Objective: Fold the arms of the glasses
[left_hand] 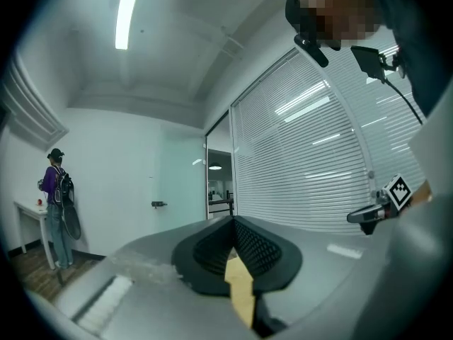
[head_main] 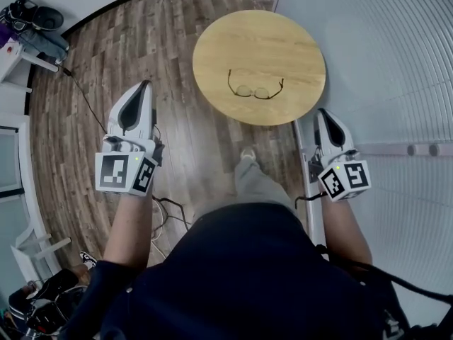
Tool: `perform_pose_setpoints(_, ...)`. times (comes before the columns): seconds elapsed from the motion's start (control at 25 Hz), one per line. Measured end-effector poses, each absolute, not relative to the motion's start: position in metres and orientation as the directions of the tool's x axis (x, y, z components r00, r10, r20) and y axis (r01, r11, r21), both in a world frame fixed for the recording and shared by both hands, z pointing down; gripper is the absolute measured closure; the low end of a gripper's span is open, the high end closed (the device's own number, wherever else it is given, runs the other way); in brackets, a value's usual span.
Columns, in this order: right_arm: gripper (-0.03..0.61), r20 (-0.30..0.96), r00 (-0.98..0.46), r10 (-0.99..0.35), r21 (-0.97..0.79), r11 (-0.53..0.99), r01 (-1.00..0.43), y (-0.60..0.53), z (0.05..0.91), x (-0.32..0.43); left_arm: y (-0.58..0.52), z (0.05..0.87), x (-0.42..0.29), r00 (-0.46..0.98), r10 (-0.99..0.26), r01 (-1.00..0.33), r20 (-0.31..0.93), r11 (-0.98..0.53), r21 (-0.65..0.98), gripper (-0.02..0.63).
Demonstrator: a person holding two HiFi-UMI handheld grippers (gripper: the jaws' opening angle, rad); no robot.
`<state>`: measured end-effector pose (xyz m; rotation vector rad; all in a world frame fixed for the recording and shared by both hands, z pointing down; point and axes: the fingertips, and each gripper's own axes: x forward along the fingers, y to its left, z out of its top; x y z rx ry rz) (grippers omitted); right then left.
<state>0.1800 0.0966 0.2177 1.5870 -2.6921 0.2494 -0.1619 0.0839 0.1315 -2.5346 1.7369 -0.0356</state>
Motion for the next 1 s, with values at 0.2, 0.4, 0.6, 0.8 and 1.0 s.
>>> perform_pose_setpoints(0.2, 0.572, 0.103, -0.525, -0.845, -0.124, 0.513, -0.849, 0.049, 0.227, 0.181, 0.037, 0.130, -0.148, 0.353, -0.935, -0.933, -0.024, -0.350, -0.080, 0.612)
perform_pose_setpoints(0.4, 0.572, 0.097, -0.558, -0.824, -0.166, 0.539, -0.826, 0.012, 0.228, 0.181, -0.003, 0.123, -0.130, 0.343, -0.939, -0.937, -0.020, -0.340, -0.083, 0.612)
perform_pose_setpoints(0.6, 0.572, 0.097, -0.598, -0.795, -0.171, 0.579, -0.797, -0.016, 0.227, 0.181, -0.031, 0.115, -0.113, 0.344, -0.939, -0.933, -0.002, -0.342, -0.115, 0.612)
perform_pose_setpoints(0.8, 0.572, 0.102, -0.588, -0.802, -0.190, 0.565, -0.803, -0.038, 0.233, 0.187, -0.046, 0.124, -0.110, 0.331, -0.943, -0.938, 0.029, -0.332, -0.098, 0.612)
perform_pose_setpoints(1.0, 0.572, 0.115, -0.582, -0.805, -0.197, 0.556, -0.808, -0.043, 0.253, 0.180, -0.064, 0.153, -0.102, 0.361, -0.930, -0.924, 0.070, -0.366, -0.107, 0.612)
